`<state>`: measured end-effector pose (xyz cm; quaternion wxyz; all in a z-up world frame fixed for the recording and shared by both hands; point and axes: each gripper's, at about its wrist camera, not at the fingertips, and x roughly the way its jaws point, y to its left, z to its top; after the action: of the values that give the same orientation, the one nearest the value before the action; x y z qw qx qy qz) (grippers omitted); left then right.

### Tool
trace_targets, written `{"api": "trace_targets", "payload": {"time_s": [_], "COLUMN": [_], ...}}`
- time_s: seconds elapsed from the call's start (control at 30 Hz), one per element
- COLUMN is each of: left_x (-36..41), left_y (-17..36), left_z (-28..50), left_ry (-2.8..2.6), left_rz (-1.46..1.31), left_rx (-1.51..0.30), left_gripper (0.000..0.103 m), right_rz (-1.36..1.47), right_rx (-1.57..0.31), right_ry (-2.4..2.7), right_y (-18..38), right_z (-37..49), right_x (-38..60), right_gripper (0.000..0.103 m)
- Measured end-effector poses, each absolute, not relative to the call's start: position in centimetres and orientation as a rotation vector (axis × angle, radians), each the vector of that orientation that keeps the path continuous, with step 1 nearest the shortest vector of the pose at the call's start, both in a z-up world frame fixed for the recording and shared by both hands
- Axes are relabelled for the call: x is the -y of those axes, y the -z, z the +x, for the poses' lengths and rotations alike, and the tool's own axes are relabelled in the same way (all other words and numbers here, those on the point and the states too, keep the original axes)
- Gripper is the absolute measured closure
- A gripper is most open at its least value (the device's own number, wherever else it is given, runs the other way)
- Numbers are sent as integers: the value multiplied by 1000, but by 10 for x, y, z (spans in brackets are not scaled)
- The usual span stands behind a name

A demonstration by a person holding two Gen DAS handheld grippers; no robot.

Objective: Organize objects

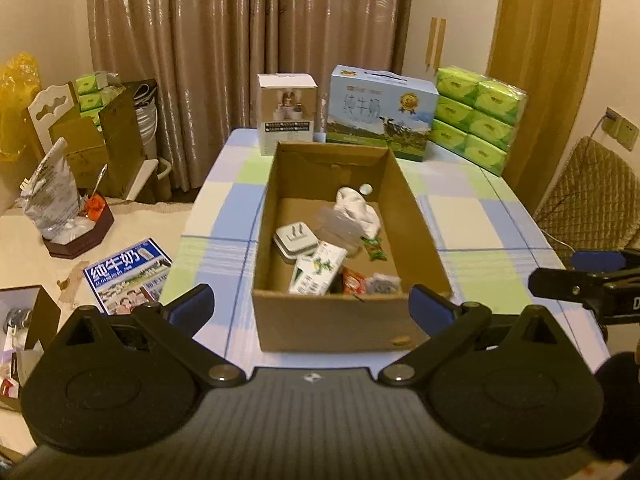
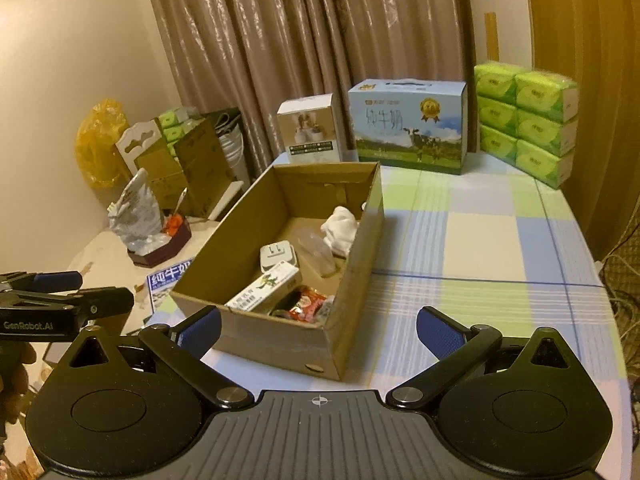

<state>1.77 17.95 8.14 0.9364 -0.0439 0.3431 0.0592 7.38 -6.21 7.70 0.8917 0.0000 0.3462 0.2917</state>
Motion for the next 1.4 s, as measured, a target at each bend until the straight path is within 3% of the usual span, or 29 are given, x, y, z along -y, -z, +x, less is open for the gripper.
{"api": "trace_targets", "payload": {"time_s": [0.43,1.4], "left_x": [-157,-134], "left_y": [-72,-52], "left_z": [-16,-11], "left_ry": [-118,-83], "left_rz": [-126,-109], "left_rx": [-762,-804], "left_gripper": [1,1], "right_rz": [11,2], "right_rx": [-746,-797], "right_ry": [-563,-541], "right_y": [-69,-56], "right_z": [43,39], "right_x": [89,99], "right_gripper": [2,2]}}
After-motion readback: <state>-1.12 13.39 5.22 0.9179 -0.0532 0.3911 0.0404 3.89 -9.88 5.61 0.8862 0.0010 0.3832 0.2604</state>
